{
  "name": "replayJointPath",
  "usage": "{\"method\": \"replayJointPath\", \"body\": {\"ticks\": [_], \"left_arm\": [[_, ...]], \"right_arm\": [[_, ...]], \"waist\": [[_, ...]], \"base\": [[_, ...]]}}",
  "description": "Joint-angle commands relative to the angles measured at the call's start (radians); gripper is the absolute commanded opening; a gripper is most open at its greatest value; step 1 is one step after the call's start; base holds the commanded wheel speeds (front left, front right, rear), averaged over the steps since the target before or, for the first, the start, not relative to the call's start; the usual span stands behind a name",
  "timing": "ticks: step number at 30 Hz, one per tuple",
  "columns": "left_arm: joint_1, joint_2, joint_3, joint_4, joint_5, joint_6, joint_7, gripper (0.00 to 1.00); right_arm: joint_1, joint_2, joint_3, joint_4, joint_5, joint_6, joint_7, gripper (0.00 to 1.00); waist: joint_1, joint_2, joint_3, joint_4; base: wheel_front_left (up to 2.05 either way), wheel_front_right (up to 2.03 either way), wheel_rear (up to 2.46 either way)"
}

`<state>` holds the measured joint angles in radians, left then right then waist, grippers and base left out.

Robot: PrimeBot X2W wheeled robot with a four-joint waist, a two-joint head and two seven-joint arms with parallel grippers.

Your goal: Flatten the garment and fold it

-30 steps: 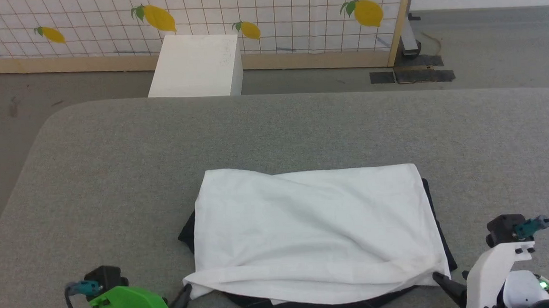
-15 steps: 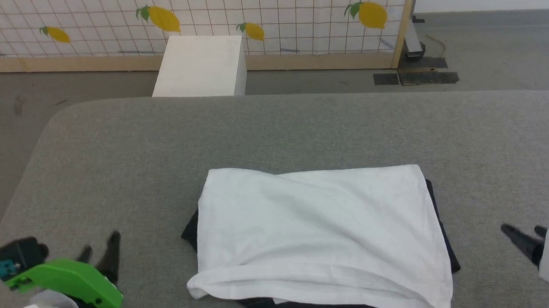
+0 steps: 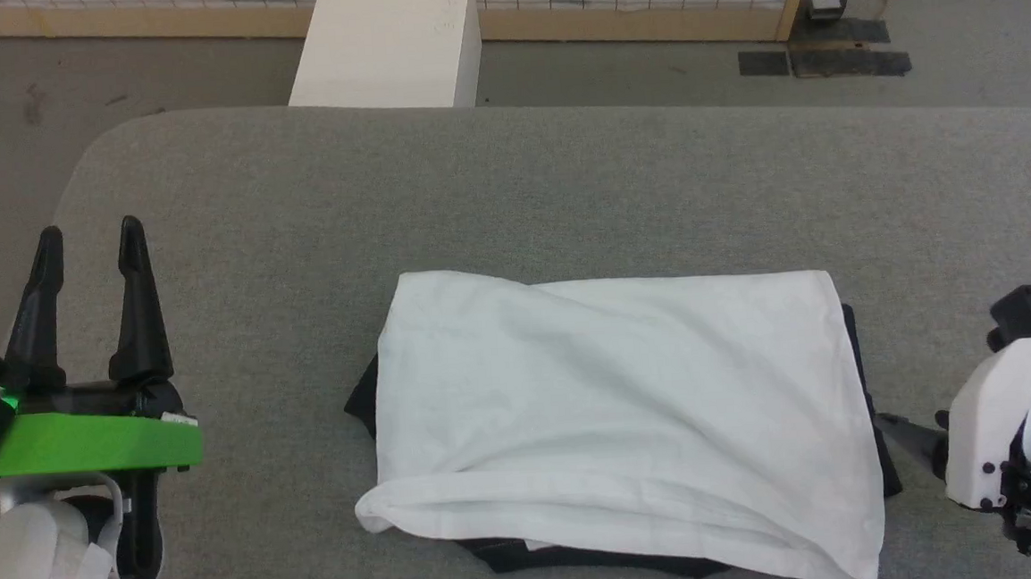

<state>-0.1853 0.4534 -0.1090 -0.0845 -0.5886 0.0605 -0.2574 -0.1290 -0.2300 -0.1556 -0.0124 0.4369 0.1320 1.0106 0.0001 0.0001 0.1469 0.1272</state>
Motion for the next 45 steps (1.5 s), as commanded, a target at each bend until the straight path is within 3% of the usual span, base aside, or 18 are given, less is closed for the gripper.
{"method": "replayJointPath", "body": {"ticks": [1, 7, 13, 21, 28, 29, 30, 31, 32, 40, 45], "left_arm": [[-0.001, -0.033, 0.028, -0.010, 0.026, -0.021, -0.004, 1.00], [0.032, -0.170, 0.171, -0.045, 0.146, -0.128, -0.004, 1.00], [0.049, -0.233, 0.204, -0.016, 0.196, -0.175, -0.004, 1.00], [0.052, -0.231, 0.151, 0.044, 0.205, -0.190, -0.004, 1.00], [0.037, -0.207, 0.104, 0.079, 0.177, -0.191, -0.004, 1.00], [0.036, -0.204, 0.103, 0.084, 0.175, -0.191, -0.004, 1.00], [0.035, -0.203, 0.103, 0.085, 0.174, -0.191, -0.004, 1.00], [0.036, -0.203, 0.102, 0.089, 0.172, -0.191, -0.004, 1.00], [0.036, -0.203, 0.103, 0.090, 0.170, -0.191, -0.004, 1.00], [0.038, -0.206, 0.106, 0.092, 0.160, -0.191, -0.004, 1.00], [0.043, -0.204, 0.101, 0.099, 0.155, -0.191, -0.004, 1.00]], "right_arm": [[-0.020, 0.001, 0.013, 0.010, 0.005, -0.001, 0.005, 1.00], [-0.035, -0.006, 0.087, 0.062, 0.000, -0.001, -0.004, 1.00], [-0.050, 0.004, 0.148, 0.118, 0.000, -0.001, -0.029, 1.00], [-0.091, 0.035, 0.257, 0.180, 0.049, -0.001, -0.074, 1.00], [-0.120, 0.020, 0.309, 0.224, 0.079, -0.001, -0.100, 1.00], [-0.122, 0.016, 0.312, 0.236, 0.079, -0.001, -0.093, 0.97], [-0.124, 0.011, 0.312, 0.244, 0.077, -0.001, -0.087, 0.46], [-0.126, 0.006, 0.313, 0.249, 0.075, -0.001, -0.084, 0.17], [-0.127, 0.005, 0.308, 0.254, 0.076, -0.001, -0.081, 0.00], [-0.136, -0.011, 0.211, 0.258, 0.051, -0.001, -0.072, 0.00], [-0.124, -0.039, 0.075, 0.239, -0.007, -0.001, -0.055, 0.00]], "waist": [[-0.0001, -0.0001, 0.032, 0.014], [-0.0001, -0.0001, 0.067, 0.015], [-0.0001, -0.0001, 0.088, 0.016], [-0.0001, -0.0001, 0.098, 0.022], [-0.0001, -0.0001, 0.101, 0.031], [-0.0001, -0.0001, 0.101, 0.031], [-0.0001, -0.0001, 0.100, 0.031], [-0.0001, -0.0001, 0.099, 0.031], [-0.0001, -0.0001, 0.099, 0.030], [-0.0001, -0.0001, 0.091, 0.025], [-0.0001, -0.0001, 0.081, 0.018]], "base": [[0.00, 0.00, 0.00], [0.00, 0.00, 0.00], [0.00, 0.00, 0.00], [0.00, 0.00, 0.00], [0.00, 0.00, 0.00], [0.00, 0.00, 0.00], [0.00, 0.00, 0.00], [0.00, 0.00, 0.00], [0.00, 0.00, 0.00], [0.00, 0.00, 0.00], [0.00, 0.00, 0.00]]}}
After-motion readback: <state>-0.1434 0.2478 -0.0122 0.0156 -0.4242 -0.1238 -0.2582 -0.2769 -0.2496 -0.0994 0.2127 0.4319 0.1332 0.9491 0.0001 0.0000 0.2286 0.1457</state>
